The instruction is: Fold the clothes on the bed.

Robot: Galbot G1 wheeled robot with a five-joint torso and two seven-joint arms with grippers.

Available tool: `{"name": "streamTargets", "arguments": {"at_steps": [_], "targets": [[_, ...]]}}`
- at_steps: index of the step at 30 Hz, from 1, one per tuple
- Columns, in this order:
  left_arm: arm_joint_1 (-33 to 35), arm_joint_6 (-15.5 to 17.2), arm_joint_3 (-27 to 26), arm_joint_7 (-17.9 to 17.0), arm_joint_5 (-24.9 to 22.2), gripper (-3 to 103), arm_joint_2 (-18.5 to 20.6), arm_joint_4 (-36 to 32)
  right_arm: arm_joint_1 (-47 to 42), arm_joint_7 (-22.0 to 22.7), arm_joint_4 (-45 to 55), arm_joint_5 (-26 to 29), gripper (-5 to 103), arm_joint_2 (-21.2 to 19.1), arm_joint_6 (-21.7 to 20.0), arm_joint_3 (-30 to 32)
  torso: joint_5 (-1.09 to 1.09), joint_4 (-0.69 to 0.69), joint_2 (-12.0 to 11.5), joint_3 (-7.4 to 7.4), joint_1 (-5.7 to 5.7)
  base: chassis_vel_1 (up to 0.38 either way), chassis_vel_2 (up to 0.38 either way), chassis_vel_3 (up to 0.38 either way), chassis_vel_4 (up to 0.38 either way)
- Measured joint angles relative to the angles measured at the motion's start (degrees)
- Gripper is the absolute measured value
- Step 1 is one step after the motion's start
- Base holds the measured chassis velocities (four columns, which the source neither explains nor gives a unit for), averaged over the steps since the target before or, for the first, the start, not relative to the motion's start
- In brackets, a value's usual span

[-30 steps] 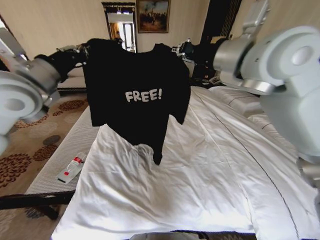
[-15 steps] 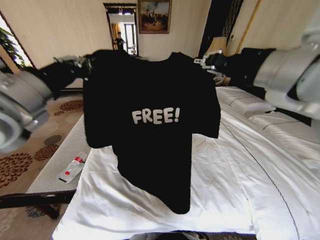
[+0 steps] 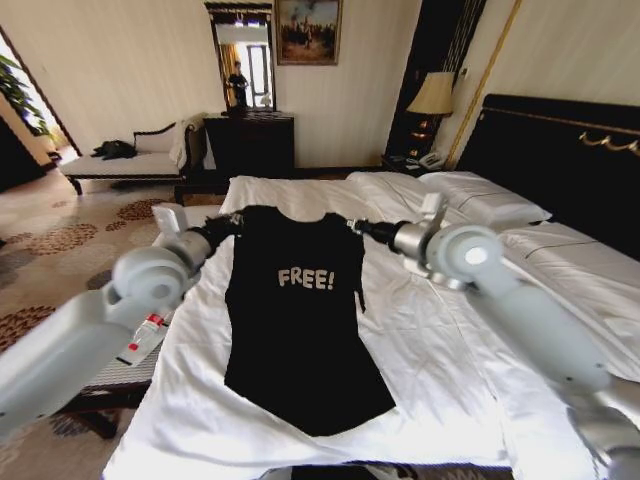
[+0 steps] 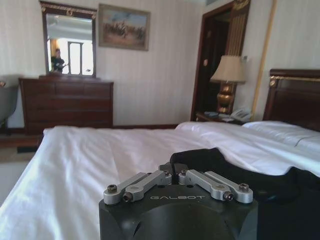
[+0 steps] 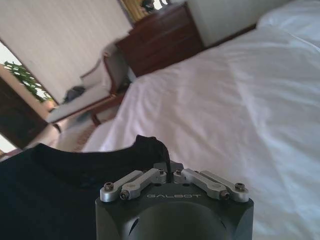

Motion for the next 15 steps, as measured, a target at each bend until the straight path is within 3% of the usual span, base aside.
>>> {"name": "streamTargets", "arguments": {"at_steps": [2, 3, 7, 15], "targets": [[0.08, -0.68, 1.96, 0.48, 2.68, 1, -3.63, 4.45, -1.77, -1.54, -3.31, -4.03, 1, 1.58, 0.00, -0.48, 0.00, -0.02, 0.00, 0.01, 0.01, 0.000, 0.000, 0.000, 0.000], [0.08, -0.68, 1.96, 0.48, 2.68, 1, -3.63, 4.45, -1.77, -1.54, -3.31, -4.03, 1, 1.58, 0.00, -0.48, 0.00, -0.02, 0.00, 0.01, 0.01, 0.000, 0.000, 0.000, 0.000], [3.03, -2.17, 4.26, 2.34, 9.52, 1, -11.82, 14.23, -4.68, -4.74, -8.89, -11.59, 1, 4.77, 0.08, -1.23, -0.05, 0.00, -0.01, 0.02, 0.03, 0.000, 0.000, 0.000, 0.000], [5.52, -3.47, 5.57, 3.29, 14.86, 1, -18.01, 21.63, -5.80, -8.32, -16.13, -17.72, 1, 8.28, 1.61, -2.11, -0.02, 0.00, 0.01, 0.00, 0.00, 0.000, 0.000, 0.000, 0.000]]}}
